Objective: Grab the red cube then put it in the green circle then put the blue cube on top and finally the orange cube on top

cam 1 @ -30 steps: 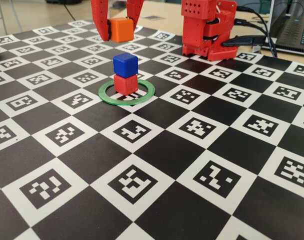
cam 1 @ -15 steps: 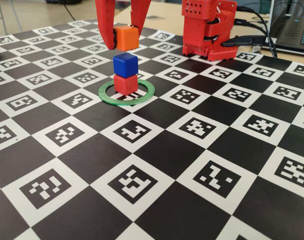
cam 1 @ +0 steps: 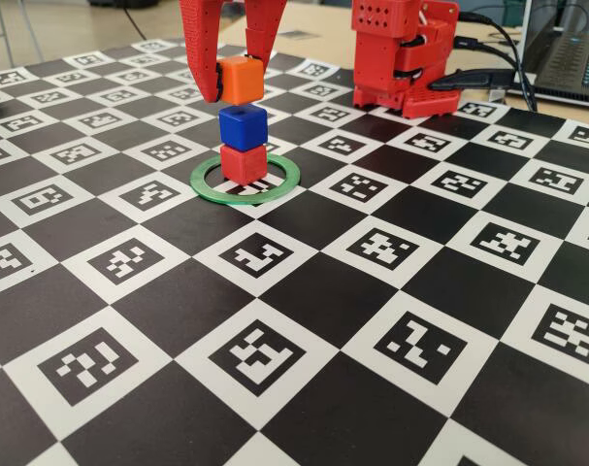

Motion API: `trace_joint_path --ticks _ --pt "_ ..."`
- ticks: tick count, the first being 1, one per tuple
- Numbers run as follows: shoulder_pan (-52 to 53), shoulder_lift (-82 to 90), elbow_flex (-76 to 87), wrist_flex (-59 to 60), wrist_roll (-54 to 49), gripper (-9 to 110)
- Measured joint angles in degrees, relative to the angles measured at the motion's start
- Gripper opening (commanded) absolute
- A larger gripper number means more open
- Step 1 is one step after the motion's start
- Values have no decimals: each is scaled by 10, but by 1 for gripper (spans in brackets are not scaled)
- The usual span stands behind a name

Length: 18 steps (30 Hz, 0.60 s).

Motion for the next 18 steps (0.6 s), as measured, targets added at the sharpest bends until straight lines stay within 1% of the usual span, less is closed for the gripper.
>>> trace_joint_path --ticks 18 --pt "0 0 23 -13 0 4"
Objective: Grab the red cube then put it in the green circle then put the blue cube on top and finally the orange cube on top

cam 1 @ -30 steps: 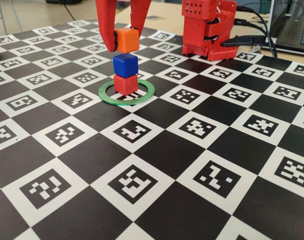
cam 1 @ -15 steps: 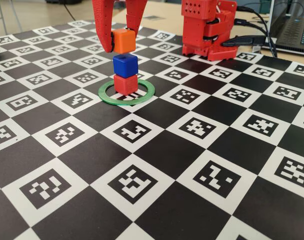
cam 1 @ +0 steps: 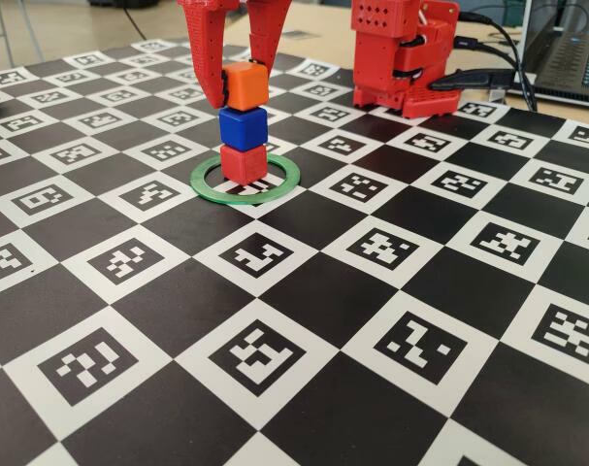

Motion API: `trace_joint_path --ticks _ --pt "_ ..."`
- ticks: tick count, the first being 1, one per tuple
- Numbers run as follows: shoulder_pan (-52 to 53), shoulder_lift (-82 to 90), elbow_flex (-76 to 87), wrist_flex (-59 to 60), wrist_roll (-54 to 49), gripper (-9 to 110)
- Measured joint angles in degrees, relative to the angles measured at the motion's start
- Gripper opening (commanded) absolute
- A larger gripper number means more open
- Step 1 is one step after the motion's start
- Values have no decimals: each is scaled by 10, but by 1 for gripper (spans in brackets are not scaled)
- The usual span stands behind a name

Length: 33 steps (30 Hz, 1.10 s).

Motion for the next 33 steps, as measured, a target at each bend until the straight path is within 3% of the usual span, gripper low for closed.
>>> trace_joint_path --ticks 20,33 --pt "0 0 9 -10 1 7" --pt "0 17 14 -10 -10 33"
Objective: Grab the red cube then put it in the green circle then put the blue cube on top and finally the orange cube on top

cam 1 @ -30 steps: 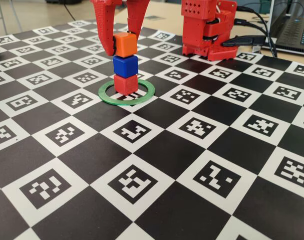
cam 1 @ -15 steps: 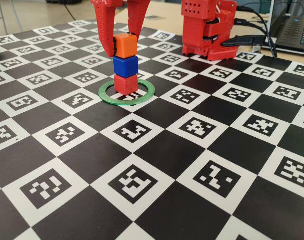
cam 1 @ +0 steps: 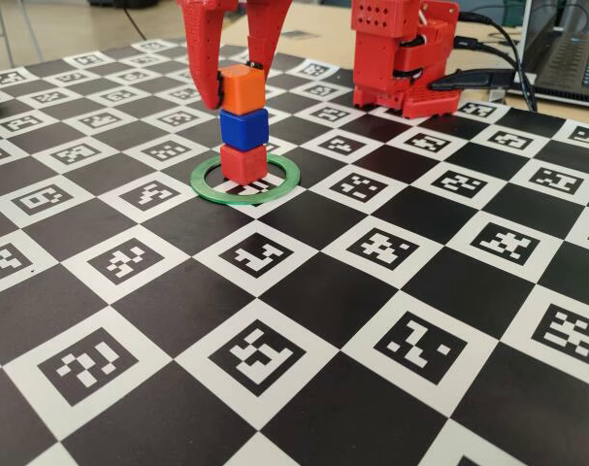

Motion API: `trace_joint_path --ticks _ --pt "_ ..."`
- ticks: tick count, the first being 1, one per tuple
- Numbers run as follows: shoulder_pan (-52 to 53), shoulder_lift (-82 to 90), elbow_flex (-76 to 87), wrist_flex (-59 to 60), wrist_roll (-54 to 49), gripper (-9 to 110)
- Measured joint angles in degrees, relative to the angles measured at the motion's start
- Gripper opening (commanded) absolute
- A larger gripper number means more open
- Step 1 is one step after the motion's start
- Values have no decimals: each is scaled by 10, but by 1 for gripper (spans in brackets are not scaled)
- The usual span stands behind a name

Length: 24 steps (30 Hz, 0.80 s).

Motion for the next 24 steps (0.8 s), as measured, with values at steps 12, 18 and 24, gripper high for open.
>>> trace_joint_path --ticks 12,18,24 --pt "4 4 -15 57 11 39" --pt "13 53 -98 146 17 38" --pt "18 147 -124 177 10 20"
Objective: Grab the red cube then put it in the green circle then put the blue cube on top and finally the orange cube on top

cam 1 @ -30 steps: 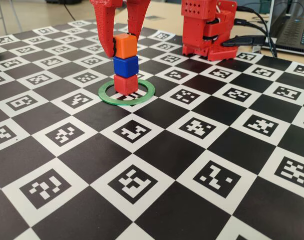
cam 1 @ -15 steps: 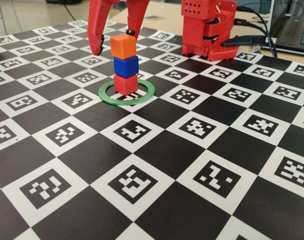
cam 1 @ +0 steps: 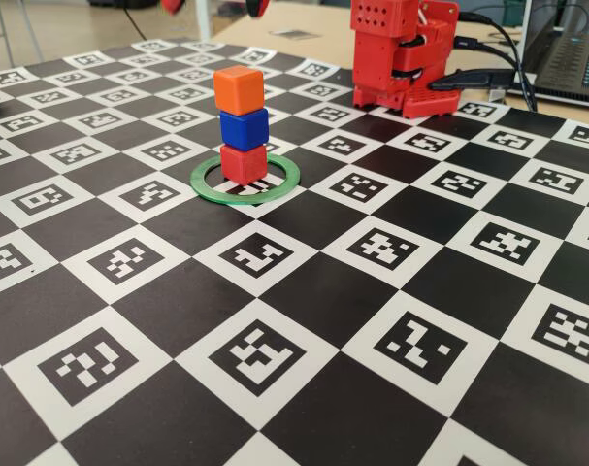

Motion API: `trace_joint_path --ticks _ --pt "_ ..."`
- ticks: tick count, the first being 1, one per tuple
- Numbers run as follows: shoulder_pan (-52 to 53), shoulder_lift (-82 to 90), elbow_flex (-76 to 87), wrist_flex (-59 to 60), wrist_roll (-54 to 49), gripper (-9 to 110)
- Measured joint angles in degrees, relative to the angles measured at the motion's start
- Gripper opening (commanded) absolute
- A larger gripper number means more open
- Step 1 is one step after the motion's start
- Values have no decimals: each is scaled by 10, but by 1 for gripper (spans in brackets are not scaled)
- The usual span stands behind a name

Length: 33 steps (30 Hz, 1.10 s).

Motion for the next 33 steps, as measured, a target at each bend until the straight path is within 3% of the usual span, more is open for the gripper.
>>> trace_joint_path --ticks 4,9,18,33 --pt "18 71 14 -17 -37 4" --pt "35 134 78 -41 -102 -6" --pt "48 224 205 -115 -195 -6" --pt "20 396 517 -280 -486 -6"
